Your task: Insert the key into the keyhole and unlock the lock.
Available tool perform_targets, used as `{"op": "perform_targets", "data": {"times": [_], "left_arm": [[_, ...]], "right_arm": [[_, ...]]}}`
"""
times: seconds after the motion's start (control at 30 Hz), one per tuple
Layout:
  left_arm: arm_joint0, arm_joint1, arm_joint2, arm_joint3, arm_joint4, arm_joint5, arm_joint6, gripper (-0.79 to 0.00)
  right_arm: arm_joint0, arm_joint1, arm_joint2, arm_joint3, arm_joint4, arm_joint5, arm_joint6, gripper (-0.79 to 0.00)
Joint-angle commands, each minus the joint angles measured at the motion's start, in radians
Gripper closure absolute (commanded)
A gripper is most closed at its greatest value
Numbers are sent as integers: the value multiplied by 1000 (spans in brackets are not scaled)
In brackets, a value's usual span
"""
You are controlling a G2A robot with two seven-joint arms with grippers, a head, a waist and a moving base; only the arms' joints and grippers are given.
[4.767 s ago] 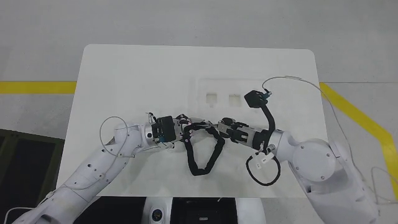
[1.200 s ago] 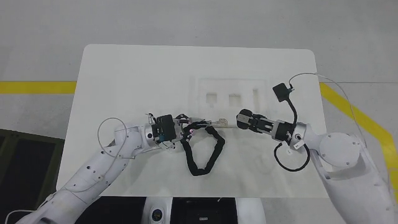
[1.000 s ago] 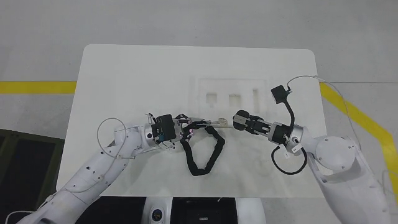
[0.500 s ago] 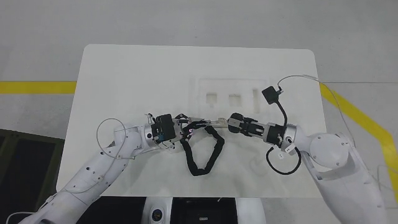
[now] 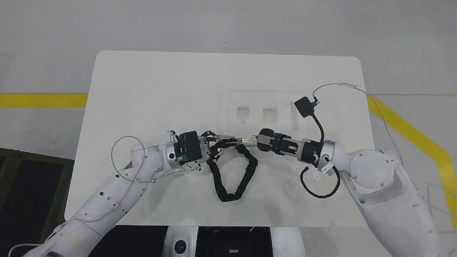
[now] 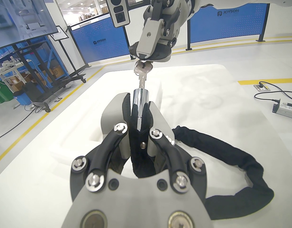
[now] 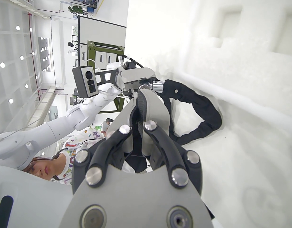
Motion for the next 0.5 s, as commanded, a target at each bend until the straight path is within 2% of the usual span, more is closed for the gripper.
{"op": "perform_targets", "data": {"times": [0.0,0.2,0.47], "left_arm": [[0,-1,-1,0,2,-2,0,0],[2,-2,-5,0,8,-3,0,0],[5,-4,-10,0,12,-7,1,0]], "right_arm": [[-7,3,16,-12,-3,0,2,0],[-34,10,56,-24,-18,19,6,0],[-17,9,27,-14,-28,25,18,0]]}}
